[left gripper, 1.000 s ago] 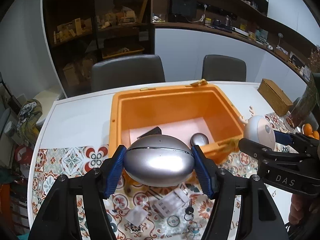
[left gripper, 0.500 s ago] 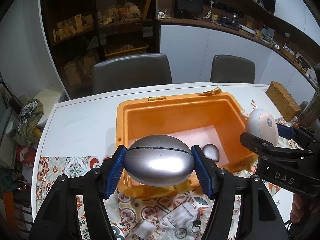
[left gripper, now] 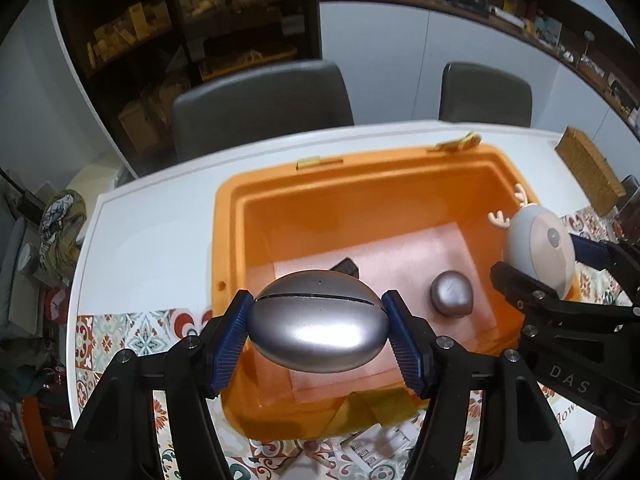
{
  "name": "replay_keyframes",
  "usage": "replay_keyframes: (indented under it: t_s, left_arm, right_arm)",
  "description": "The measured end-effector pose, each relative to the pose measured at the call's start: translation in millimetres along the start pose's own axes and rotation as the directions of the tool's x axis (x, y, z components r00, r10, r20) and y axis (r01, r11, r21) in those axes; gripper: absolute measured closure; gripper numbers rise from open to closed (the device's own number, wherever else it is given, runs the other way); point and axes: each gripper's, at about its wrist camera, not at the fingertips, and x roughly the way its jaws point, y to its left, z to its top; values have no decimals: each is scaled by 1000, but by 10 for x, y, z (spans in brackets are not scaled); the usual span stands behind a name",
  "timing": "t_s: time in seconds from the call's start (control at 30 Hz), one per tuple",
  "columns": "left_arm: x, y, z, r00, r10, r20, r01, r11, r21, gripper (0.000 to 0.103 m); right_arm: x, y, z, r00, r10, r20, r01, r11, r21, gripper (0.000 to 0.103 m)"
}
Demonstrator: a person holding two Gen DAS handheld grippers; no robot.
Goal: Organize rigid objects
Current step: 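Open the left tool to drop the egg while the right tool releases the lamp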
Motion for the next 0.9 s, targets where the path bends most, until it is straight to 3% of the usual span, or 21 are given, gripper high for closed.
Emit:
replay_keyframes:
  t_s: [0.47, 0.8, 0.9]
  left_arm:
    - [365, -50, -103, 993, 3, -116, -2, 1000, 3, 37]
    - [238, -71, -112, 991, 69, -111, -69, 998, 1, 28]
    - [159, -48, -120, 992, 55, -110, -58, 998, -25, 27]
  right_arm:
    - [224, 1, 3, 999, -27, -47, 26, 999, -21, 28]
    - [235, -26, -7, 998, -19, -52, 18, 1000, -14, 28]
    - [214, -27, -11, 999, -10, -51, 9, 1000, -11, 28]
